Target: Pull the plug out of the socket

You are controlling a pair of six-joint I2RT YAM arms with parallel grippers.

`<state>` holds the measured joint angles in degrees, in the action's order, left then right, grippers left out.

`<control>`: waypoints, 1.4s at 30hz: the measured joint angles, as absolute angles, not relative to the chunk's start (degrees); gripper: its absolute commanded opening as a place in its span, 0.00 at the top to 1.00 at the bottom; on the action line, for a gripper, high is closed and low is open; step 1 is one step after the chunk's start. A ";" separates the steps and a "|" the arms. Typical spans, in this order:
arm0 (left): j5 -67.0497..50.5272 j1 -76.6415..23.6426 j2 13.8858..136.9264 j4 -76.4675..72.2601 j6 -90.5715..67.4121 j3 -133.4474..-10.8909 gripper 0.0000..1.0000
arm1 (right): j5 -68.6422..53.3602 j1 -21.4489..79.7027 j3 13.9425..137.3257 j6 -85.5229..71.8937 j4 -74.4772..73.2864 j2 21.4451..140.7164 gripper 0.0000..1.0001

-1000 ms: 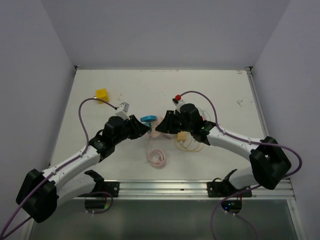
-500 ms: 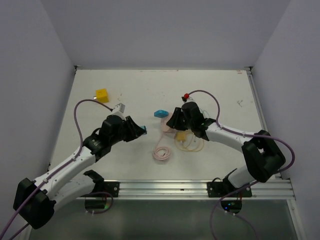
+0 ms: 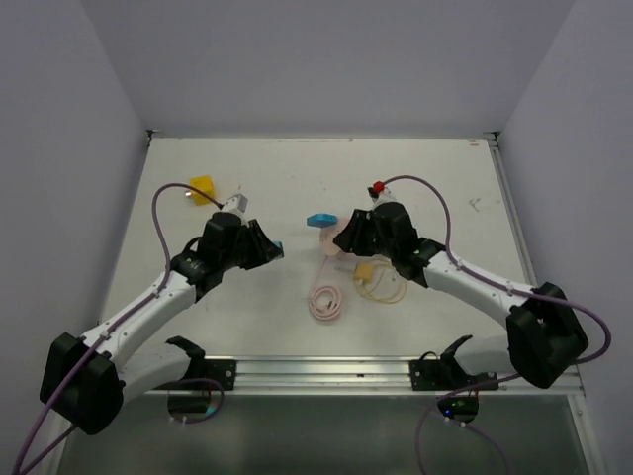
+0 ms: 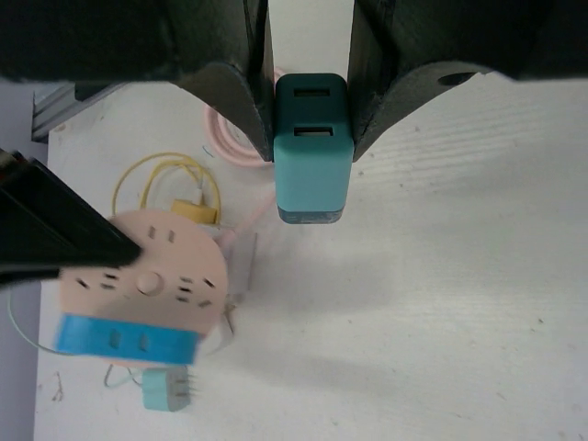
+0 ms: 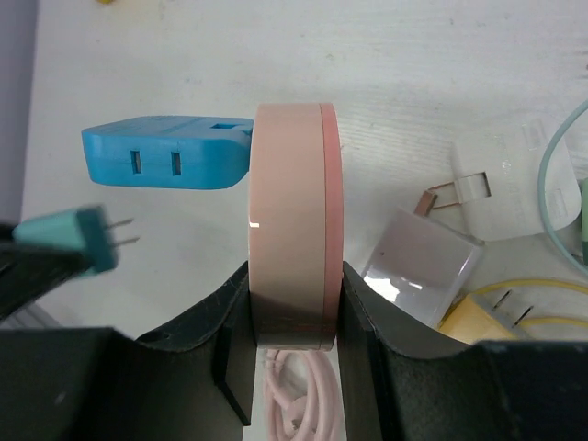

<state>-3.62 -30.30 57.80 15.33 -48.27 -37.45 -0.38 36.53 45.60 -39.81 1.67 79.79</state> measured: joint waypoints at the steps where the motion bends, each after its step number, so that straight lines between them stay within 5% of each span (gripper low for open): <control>1: -4.47 -28.75 59.44 15.03 -47.27 -37.93 1.00 | -1.15 36.53 45.10 -39.27 1.50 77.65 1.00; 10: -14.92 -22.92 81.30 2.42 -40.56 -44.47 0.91 | -5.56 36.75 38.96 -35.77 1.30 59.99 1.00; 22: -26.00 -23.83 107.59 -15.64 -40.25 -58.17 0.80 | -7.33 36.75 36.40 -35.48 -1.45 56.23 1.00; 25: -27.49 -25.19 112.12 -18.35 -40.36 -61.82 0.72 | -7.33 36.75 36.40 -35.33 -2.11 55.88 1.00; 38: -29.34 -28.16 117.54 -23.83 -40.64 -63.51 0.07 | -7.07 36.75 36.40 -34.37 -5.87 54.70 1.00; 42: -27.53 -28.16 112.55 -21.58 -36.75 -60.53 0.03 | -7.03 36.75 36.99 -32.97 -8.29 55.13 1.00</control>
